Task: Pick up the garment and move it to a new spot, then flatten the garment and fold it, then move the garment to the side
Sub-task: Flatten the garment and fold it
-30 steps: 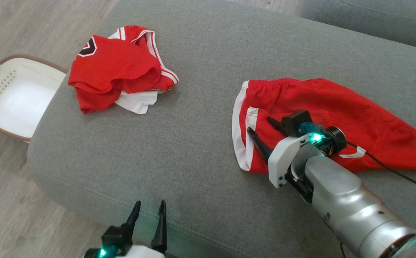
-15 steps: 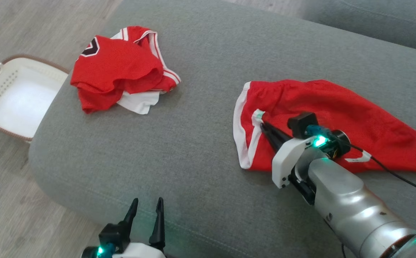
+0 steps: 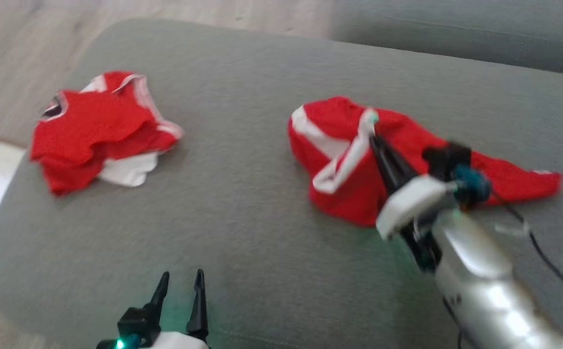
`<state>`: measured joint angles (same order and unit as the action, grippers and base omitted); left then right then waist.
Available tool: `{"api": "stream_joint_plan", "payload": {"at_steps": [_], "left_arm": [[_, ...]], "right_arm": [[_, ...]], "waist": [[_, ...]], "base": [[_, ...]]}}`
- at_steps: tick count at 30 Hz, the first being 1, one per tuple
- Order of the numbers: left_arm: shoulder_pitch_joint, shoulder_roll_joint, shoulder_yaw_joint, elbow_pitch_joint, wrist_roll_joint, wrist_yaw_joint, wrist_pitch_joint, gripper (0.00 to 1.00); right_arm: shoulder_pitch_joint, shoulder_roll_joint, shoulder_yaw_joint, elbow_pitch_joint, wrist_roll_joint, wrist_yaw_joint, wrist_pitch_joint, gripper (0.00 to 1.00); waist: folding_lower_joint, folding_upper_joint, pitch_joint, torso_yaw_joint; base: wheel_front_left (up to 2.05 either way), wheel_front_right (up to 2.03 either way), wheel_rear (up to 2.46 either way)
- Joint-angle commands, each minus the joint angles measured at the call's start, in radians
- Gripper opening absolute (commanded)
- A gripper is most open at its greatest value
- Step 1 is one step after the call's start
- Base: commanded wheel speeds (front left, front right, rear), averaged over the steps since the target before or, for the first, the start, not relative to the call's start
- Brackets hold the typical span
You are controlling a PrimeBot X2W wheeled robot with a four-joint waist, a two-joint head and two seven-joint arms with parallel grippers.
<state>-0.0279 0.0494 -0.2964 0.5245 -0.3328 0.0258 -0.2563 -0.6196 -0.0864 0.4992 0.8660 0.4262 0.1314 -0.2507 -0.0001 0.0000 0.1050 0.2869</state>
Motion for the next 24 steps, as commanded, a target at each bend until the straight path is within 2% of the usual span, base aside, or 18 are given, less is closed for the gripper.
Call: {"api": "stream_joint_plan", "payload": {"at_steps": [1,6,11,12,13,14,20,24], "left_arm": [[-0.016,0.001,0.042,-0.023,0.009,-0.003,-0.006,1.0],[-0.015,0.001,0.044,-0.024,0.012,-0.01,-0.006,1.0],[-0.019,0.001,0.04,-0.028,0.012,-0.009,-0.006,1.0],[-0.021,0.001,0.038,-0.028,0.013,-0.009,-0.006,1.0],[-0.023,0.001,0.036,-0.028,0.013,-0.01,-0.006,1.0],[-0.027,0.001,0.035,-0.028,0.015,-0.011,-0.006,1.0],[-0.067,0.001,0.024,-0.049,0.024,-0.029,-0.006,1.0],[-0.145,0.001,-0.026,-0.093,0.036,-0.063,-0.006,1.0]], "right_arm": [[0.044,0.007,-0.019,-0.065,-0.031,-0.001,-0.011,0.0],[0.134,0.005,-0.106,-0.129,-0.08,-0.001,-0.011,0.0],[0.197,-0.003,-0.192,-0.127,-0.114,-0.001,-0.011,0.0],[0.209,-0.005,-0.213,-0.119,-0.125,-0.001,-0.011,0.18],[0.218,-0.005,-0.237,-0.114,-0.135,-0.001,-0.011,0.9],[0.225,-0.007,-0.263,-0.112,-0.152,-0.001,-0.011,1.0],[0.275,0.016,-0.431,-0.156,-0.258,-0.001,-0.011,1.0],[0.301,0.031,-0.483,-0.195,-0.297,-0.001,-0.011,1.0]], "waist": [[0.0001,0.0,-0.04,-0.093],[0.0001,0.0,-0.06,-0.168],[0.0001,0.0,-0.061,-0.205],[0.0001,0.0,-0.059,-0.212],[0.0001,0.0,-0.056,-0.219],[0.0001,0.0,-0.053,-0.226],[0.0001,0.0,-0.026,-0.262],[0.0001,0.0,0.001,-0.287]], "base": [[0.0,0.0,0.0],[0.0,0.0,0.0],[0.0,0.0,0.0],[0.0,0.0,0.0],[0.0,0.0,0.0],[0.0,0.0,0.0],[0.0,0.0,0.0],[0.0,0.0,0.0]]}}
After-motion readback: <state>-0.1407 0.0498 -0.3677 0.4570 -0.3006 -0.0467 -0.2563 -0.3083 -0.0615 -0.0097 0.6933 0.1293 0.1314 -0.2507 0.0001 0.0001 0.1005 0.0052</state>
